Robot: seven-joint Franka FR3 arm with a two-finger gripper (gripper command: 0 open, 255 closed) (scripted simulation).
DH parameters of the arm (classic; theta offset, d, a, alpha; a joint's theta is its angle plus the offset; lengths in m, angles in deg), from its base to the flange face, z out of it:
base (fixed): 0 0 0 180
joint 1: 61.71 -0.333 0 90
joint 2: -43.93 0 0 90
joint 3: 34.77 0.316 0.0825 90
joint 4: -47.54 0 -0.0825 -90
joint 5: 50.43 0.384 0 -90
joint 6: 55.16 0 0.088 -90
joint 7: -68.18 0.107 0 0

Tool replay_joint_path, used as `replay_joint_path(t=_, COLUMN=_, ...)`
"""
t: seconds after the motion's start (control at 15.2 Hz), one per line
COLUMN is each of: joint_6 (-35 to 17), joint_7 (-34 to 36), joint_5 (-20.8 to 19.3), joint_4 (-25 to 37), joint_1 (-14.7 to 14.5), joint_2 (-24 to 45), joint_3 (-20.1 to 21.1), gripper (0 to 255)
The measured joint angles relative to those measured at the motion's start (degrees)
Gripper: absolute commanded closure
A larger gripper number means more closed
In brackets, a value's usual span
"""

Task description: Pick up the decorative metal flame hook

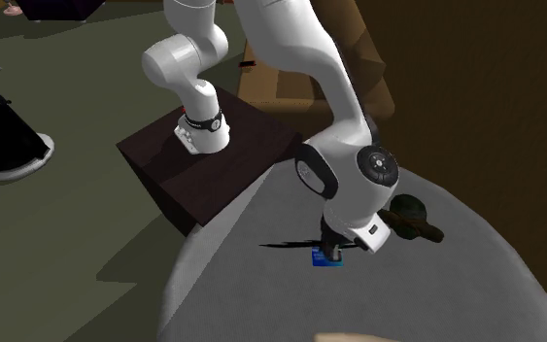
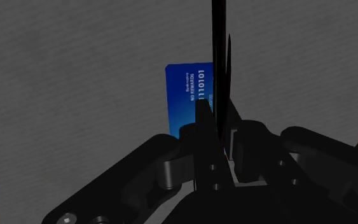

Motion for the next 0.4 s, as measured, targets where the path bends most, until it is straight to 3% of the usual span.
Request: replay_joint_path(t=0.4, joint_6=3.26, joint_7=0.22, joint_5=-0.55, joint_4=-0.03, joint_1=-0.26, joint_2=-3.32, joint_3=-0.33, gripper=255)
